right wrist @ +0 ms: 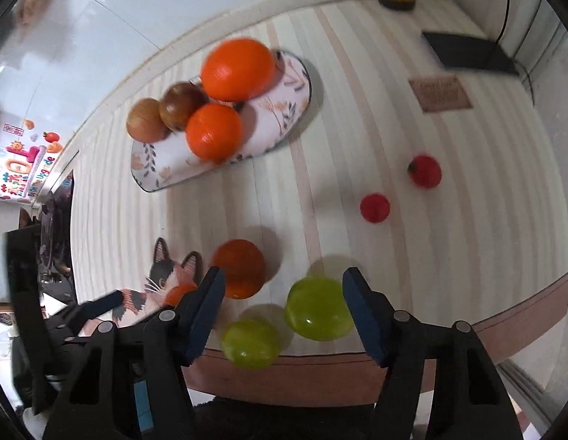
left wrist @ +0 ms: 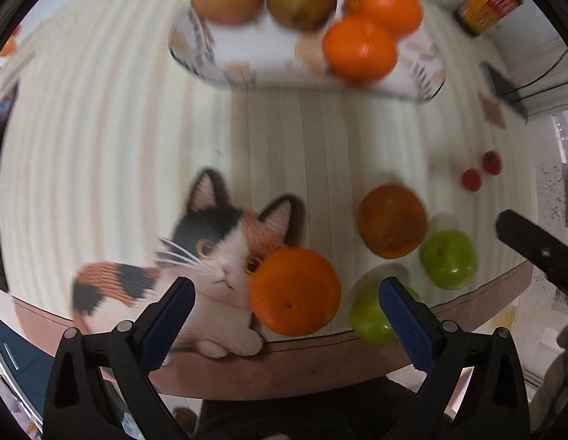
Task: Organize fruits
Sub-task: 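Grasp a tangerine by the cat mat with the left tool while the right tool grasps another tangerine, then lower both tangerines onto the plate and open both tools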
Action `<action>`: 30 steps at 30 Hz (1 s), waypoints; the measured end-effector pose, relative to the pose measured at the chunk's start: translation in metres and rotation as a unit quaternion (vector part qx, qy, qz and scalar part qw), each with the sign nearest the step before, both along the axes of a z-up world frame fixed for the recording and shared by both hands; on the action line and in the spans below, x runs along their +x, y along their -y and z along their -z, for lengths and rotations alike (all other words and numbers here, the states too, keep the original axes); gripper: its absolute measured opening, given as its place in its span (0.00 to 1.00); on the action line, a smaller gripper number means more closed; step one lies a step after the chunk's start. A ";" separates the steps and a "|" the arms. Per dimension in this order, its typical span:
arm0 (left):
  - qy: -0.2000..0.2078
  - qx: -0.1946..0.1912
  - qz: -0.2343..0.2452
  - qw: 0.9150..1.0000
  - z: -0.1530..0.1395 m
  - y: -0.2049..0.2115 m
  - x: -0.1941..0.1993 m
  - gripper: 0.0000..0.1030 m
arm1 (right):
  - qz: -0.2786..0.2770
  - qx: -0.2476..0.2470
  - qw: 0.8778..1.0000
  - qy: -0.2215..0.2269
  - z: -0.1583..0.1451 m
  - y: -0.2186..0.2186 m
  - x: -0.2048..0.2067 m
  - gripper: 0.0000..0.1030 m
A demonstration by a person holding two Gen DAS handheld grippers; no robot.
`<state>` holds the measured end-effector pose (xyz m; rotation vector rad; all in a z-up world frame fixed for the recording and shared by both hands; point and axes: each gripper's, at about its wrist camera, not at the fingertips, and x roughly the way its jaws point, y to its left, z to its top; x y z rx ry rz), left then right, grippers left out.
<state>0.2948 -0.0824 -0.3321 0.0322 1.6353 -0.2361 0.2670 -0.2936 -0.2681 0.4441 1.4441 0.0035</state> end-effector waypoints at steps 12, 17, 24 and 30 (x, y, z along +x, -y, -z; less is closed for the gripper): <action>-0.011 0.001 -0.040 0.999 0.022 -0.032 0.000 0.59 | -0.070 0.010 0.997 -0.038 0.034 -0.051 0.023 0.68; -0.005 0.006 -0.055 0.998 0.020 -0.044 0.005 0.59 | -0.106 -0.007 0.992 -0.066 0.062 -0.077 0.033 0.67; -0.004 -0.009 -0.065 0.998 0.013 -0.052 0.010 0.59 | -0.115 -0.013 0.992 -0.052 0.072 -0.088 0.035 0.55; 0.020 -0.049 -0.076 0.996 -0.027 -0.083 0.048 0.59 | -0.086 0.011 0.996 -0.006 0.044 -0.090 0.047 0.55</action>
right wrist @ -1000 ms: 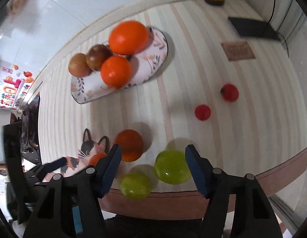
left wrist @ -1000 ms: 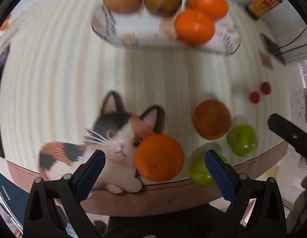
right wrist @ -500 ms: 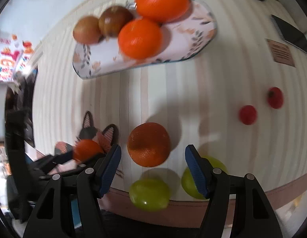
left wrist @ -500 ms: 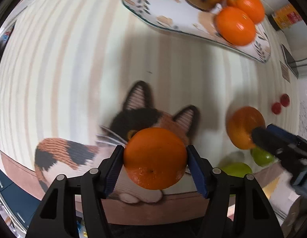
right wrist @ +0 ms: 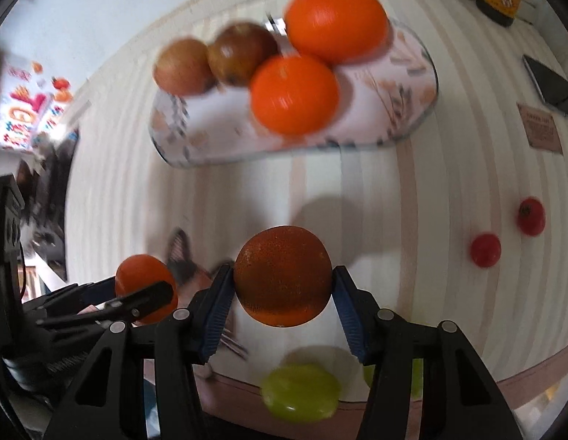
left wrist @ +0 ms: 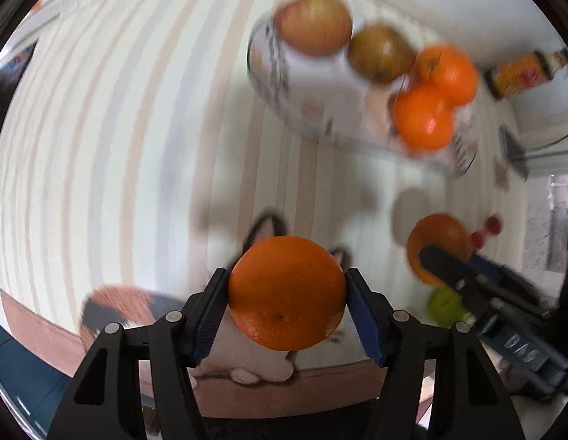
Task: Organize fruits
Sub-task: 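Lower both tangerines onto the plate and open both tools, then withdraw both tools from the plate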
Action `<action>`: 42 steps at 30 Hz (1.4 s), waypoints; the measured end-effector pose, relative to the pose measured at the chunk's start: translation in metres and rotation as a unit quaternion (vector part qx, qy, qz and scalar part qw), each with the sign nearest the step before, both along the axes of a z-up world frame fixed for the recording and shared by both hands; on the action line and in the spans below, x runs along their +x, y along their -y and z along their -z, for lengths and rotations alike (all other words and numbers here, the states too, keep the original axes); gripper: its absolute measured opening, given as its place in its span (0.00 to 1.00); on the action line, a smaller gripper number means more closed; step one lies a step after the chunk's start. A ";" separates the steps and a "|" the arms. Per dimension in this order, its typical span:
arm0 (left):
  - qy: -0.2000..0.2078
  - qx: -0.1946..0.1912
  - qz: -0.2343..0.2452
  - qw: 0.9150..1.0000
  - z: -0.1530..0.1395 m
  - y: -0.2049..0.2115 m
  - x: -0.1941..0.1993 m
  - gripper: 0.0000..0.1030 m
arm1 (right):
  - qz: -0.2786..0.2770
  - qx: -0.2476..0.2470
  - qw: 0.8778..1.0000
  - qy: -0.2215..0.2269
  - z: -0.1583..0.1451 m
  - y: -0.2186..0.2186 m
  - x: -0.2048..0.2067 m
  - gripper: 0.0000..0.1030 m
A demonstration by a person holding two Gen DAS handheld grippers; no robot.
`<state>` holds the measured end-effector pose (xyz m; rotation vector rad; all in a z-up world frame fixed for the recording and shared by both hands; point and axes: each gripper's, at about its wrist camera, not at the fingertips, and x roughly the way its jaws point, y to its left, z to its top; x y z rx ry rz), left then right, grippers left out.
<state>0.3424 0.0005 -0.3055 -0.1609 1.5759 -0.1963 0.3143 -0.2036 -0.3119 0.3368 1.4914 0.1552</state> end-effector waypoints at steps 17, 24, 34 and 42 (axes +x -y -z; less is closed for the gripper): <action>-0.028 -0.040 -0.027 0.998 0.000 0.011 0.133 0.59 | 0.010 0.027 0.999 0.029 -0.003 -0.046 0.097 0.55; -0.043 -0.015 -0.010 0.999 0.016 0.025 0.133 0.60 | 0.020 0.027 0.999 0.018 0.008 -0.046 0.107 0.56; -0.023 -0.016 -0.010 1.000 0.008 0.025 0.127 0.89 | 0.023 0.021 0.999 0.015 -0.017 -0.031 0.099 0.91; 0.059 0.055 0.000 0.997 -0.033 0.021 0.095 0.89 | 0.019 -0.078 0.996 0.027 -0.042 0.000 0.077 0.94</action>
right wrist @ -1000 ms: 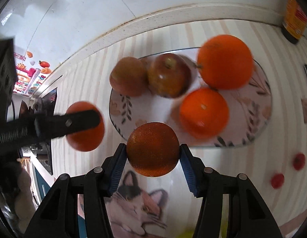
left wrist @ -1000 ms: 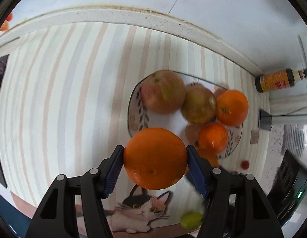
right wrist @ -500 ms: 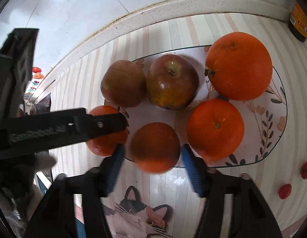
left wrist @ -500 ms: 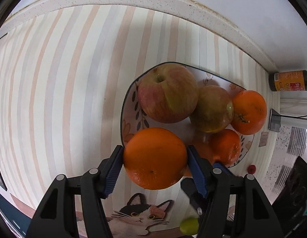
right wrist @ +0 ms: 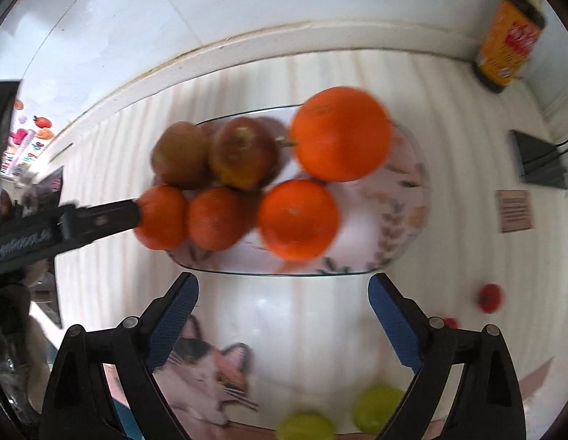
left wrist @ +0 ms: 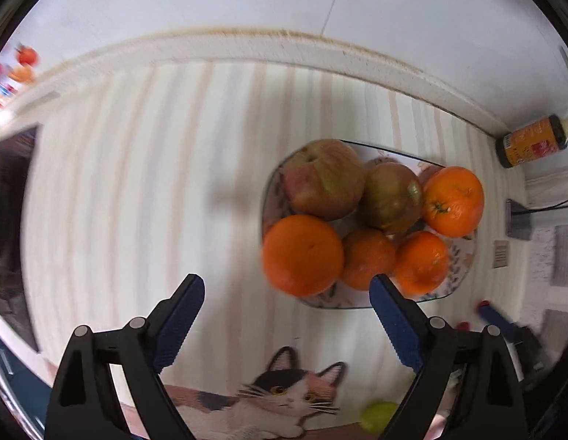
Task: Organize fruits
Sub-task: 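Withdraw both tools from the plate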
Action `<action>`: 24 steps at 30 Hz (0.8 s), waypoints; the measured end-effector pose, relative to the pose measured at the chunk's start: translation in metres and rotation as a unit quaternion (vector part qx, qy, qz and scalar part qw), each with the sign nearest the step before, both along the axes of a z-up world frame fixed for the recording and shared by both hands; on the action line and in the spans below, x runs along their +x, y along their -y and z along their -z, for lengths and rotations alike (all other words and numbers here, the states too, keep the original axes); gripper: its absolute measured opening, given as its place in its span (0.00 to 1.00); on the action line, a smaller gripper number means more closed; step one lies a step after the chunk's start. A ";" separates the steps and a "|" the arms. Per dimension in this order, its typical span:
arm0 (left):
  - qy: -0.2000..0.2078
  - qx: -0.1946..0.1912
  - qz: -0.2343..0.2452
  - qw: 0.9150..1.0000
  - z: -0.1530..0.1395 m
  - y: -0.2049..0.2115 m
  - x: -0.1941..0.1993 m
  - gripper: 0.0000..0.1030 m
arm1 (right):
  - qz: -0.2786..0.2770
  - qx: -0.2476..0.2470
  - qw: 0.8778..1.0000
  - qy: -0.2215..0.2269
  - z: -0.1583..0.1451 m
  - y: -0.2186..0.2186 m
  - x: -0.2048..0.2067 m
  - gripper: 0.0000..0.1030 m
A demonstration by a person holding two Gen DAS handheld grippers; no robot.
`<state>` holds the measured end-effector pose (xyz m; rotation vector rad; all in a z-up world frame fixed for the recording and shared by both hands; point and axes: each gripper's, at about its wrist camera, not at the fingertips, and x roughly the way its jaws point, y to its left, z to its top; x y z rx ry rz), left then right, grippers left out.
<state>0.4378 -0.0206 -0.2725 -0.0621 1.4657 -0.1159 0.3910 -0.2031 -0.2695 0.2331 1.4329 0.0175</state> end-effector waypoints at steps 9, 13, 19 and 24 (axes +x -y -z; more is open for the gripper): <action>0.085 0.030 -0.010 0.996 -0.051 -0.004 -0.065 0.89 | -0.004 -0.033 0.998 0.060 -0.058 0.023 -0.032 0.95; 0.109 0.031 -0.010 0.993 -0.074 -0.004 -0.091 0.89 | -0.012 -0.048 0.995 0.091 -0.087 0.025 -0.051 0.95; 0.152 0.039 0.002 0.988 -0.109 0.002 -0.127 0.89 | -0.019 -0.056 0.991 0.121 -0.119 0.028 -0.082 0.95; 0.180 0.042 0.018 0.983 -0.137 0.008 -0.145 0.89 | -0.017 -0.049 0.990 0.135 -0.144 0.032 -0.107 0.95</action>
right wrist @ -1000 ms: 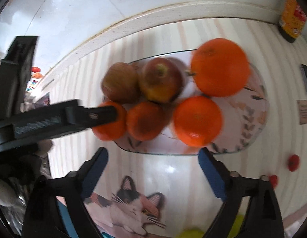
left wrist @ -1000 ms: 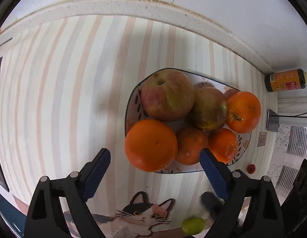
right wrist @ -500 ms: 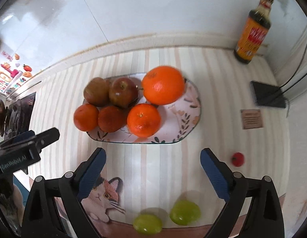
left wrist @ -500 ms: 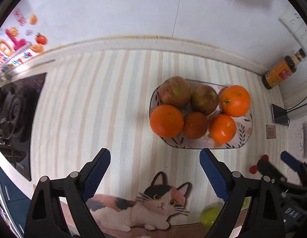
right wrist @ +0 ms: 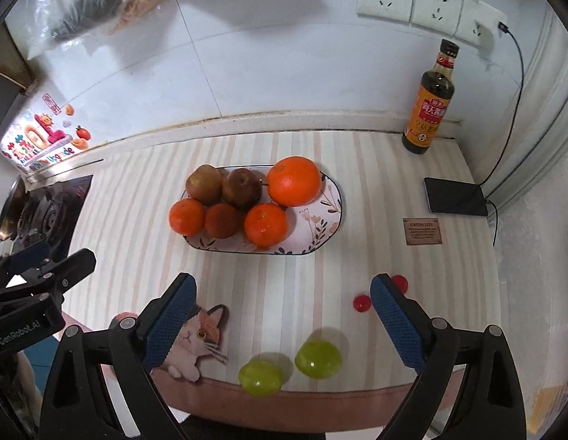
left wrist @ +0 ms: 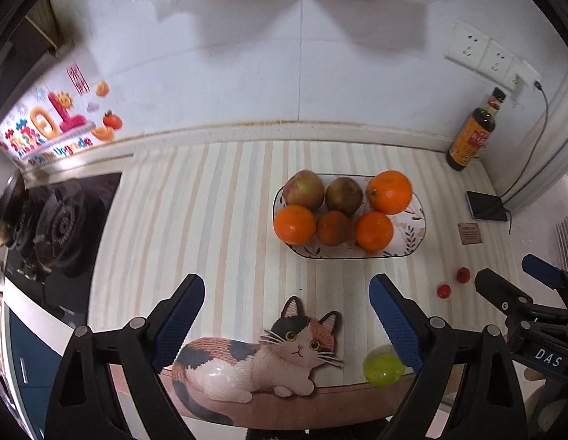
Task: Organize fruits
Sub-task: 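Withdraw both tools from the plate, then grasp a green lime with the left tool while the right tool grasps the other lime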
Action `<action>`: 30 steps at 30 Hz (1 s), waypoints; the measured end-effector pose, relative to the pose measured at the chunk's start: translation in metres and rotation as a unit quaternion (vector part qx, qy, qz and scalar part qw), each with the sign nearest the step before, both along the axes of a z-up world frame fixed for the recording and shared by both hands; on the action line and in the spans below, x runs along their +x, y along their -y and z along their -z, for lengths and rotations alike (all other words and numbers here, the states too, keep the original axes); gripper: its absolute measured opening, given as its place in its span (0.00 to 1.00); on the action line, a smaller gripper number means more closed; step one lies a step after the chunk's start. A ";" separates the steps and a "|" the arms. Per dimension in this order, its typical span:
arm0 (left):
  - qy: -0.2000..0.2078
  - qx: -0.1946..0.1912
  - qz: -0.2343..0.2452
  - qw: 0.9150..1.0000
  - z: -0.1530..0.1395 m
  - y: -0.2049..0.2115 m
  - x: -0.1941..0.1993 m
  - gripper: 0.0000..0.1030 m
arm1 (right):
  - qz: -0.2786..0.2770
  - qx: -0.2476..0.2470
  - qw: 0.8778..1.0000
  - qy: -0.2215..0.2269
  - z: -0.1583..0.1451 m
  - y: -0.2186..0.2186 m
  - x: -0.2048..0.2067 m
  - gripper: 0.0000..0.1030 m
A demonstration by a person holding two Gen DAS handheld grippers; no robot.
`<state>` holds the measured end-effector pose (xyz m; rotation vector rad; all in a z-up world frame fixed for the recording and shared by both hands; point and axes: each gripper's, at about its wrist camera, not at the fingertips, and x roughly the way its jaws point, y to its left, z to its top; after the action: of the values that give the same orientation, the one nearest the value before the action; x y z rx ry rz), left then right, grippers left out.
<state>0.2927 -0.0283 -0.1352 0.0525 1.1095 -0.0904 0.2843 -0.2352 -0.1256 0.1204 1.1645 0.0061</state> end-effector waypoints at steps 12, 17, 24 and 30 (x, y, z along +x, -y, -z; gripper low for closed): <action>0.031 -0.017 0.014 0.999 -0.032 0.006 -0.028 0.89 | 0.006 0.018 0.999 0.042 -0.052 0.004 -0.038 0.95; 0.030 -0.020 0.013 0.999 -0.030 0.007 -0.030 0.89 | 0.013 0.034 0.998 0.041 -0.052 0.006 -0.042 0.95; -0.011 -0.018 0.033 0.999 0.003 0.024 -0.020 0.98 | 0.043 0.069 0.997 0.007 -0.022 0.030 -0.038 0.95; -0.106 -0.026 0.084 0.991 0.069 0.059 -0.019 0.98 | 0.081 0.087 0.992 -0.050 0.043 0.063 -0.038 0.93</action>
<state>0.2738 -0.0873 -0.2042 0.0906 1.3126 -0.2806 0.2463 -0.2980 -0.1689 0.3726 1.2503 -0.0428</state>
